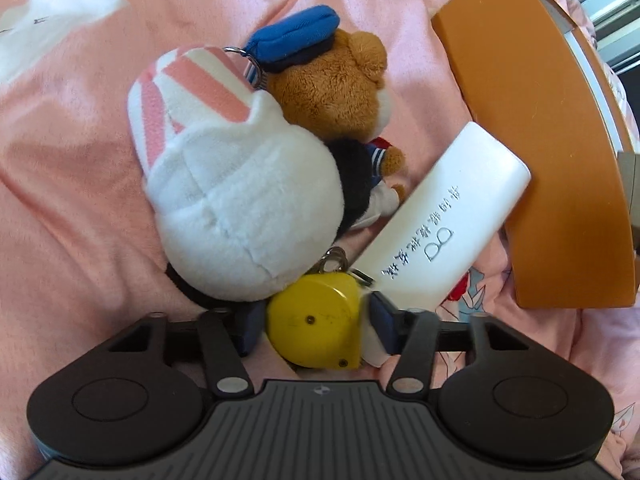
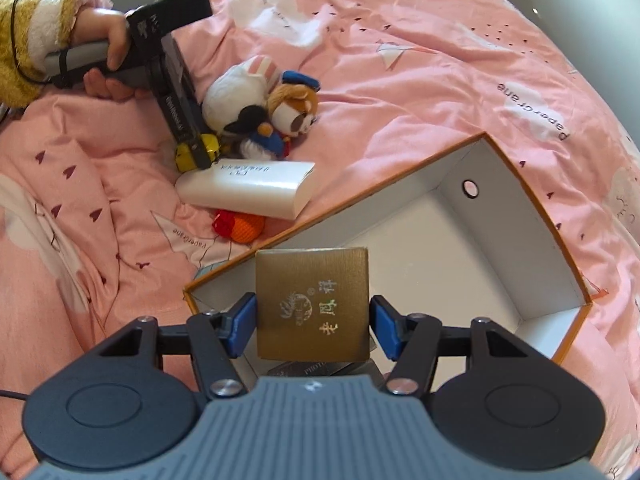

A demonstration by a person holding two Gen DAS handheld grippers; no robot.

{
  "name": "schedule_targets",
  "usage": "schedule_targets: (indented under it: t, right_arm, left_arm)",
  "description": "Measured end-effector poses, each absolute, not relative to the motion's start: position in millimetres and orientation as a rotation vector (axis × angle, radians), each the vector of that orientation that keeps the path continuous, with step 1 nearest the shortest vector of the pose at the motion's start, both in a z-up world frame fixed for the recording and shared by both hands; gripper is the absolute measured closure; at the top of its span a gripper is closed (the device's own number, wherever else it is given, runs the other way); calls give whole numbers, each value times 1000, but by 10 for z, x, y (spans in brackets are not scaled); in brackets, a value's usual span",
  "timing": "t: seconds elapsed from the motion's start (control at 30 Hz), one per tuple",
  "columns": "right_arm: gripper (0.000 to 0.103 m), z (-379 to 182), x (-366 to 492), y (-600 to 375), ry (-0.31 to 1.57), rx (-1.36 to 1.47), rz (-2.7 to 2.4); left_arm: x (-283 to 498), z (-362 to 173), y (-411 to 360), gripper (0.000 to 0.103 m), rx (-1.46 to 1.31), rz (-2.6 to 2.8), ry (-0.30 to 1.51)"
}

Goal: Organize objects
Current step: 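Grasp the yellow tape measure with the left tool while the right holds the tan box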

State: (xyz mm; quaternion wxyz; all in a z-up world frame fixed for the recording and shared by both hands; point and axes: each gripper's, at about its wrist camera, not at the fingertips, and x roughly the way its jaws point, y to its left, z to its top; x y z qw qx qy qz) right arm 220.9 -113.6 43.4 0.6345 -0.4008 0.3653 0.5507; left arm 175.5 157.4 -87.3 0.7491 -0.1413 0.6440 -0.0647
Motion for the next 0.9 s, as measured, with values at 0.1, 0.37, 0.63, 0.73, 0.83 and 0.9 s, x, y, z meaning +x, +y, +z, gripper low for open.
schedule_targets:
  t: [0.1, 0.37, 0.63, 0.73, 0.83, 0.9]
  right_arm:
    - [41, 421, 2215, -1125, 842, -934, 1293]
    - [41, 307, 2350, -986, 936, -983, 1410]
    - [41, 57, 2551, -792, 1119, -974, 1533]
    - [41, -19, 2610, -709, 1188, -968, 1580]
    - [41, -70, 2643, -606, 1252, -991, 1627]
    - [41, -92, 2645, -533, 1272, -1014, 1643]
  left_arm:
    - [1730, -841, 1576, 46, -313, -113, 1397]
    - [1626, -604, 1511, 47, -319, -55, 1319]
    - [1493, -236, 1520, 47, -397, -54, 1222]
    - [1476, -22, 1440, 47, -401, -82, 1181]
    - [1520, 152, 1306, 47, -390, -124, 1149]
    - [1549, 257, 1211, 47, -370, -149, 1129]
